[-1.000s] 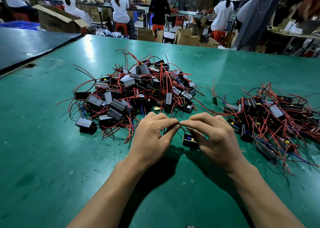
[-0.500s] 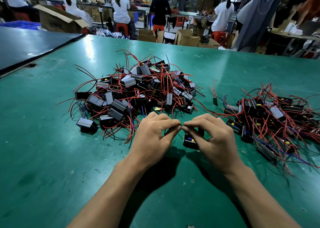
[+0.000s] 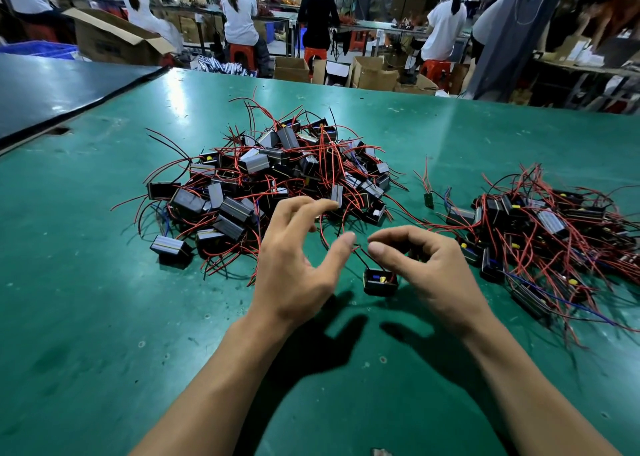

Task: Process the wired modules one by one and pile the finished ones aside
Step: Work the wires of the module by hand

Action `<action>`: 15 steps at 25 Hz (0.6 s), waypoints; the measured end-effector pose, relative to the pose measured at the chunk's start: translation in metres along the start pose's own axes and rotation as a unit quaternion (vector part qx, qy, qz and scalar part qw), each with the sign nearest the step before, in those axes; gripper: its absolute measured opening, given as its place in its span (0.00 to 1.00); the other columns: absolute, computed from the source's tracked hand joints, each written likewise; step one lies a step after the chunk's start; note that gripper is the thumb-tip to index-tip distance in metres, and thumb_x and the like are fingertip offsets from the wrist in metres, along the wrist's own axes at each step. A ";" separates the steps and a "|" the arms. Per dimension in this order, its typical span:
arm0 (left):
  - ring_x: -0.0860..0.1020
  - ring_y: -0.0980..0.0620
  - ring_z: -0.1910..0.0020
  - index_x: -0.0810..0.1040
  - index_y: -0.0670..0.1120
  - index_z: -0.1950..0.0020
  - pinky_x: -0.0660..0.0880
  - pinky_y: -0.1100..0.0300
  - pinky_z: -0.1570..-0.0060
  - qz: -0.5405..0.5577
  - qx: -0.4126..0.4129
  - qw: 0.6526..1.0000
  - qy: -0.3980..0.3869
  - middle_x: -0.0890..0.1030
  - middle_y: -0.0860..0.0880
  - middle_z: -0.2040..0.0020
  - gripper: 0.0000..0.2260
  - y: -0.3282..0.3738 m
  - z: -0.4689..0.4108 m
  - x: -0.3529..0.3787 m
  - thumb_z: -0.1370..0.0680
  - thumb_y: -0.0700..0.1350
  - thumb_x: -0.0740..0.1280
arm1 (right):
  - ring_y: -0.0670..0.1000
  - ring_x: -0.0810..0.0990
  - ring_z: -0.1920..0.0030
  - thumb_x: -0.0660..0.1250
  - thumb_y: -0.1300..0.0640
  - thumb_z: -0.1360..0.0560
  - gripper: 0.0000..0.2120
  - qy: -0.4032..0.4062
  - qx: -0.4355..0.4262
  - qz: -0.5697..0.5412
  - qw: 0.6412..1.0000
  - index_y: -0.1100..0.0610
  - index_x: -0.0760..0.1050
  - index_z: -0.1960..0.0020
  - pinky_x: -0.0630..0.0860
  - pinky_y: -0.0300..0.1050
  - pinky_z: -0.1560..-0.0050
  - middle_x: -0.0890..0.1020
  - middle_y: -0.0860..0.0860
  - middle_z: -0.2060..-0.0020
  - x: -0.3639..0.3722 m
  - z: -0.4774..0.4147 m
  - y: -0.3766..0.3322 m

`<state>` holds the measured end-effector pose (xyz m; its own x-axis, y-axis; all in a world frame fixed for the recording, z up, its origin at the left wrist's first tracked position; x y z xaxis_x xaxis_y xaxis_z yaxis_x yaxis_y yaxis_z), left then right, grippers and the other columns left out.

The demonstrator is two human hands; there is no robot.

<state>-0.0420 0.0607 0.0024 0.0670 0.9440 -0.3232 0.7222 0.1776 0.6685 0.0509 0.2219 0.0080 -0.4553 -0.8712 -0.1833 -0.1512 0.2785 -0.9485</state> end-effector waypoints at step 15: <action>0.83 0.51 0.69 0.82 0.46 0.48 0.81 0.58 0.66 0.136 -0.210 0.958 -0.137 0.85 0.49 0.63 0.04 -0.003 -0.002 0.012 0.21 0.40 0.69 | 0.34 0.79 0.68 0.72 0.57 0.23 0.08 -0.084 0.102 0.183 0.974 0.56 0.84 0.45 0.72 0.27 0.62 0.87 0.49 0.55 0.002 -0.037 0.015</action>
<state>-0.0452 0.0716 -0.0023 0.4341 0.8726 -0.2238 0.3155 0.0855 0.9451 0.0156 0.2394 0.0032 -0.2937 -0.7871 -0.5425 0.1790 0.5122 -0.8400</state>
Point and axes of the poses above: each hand's wrist, its own z-axis away from the middle knuckle, its own x-axis out of the palm, y = z × x, the point moved 3 cm from there along -z, towards the middle knuckle
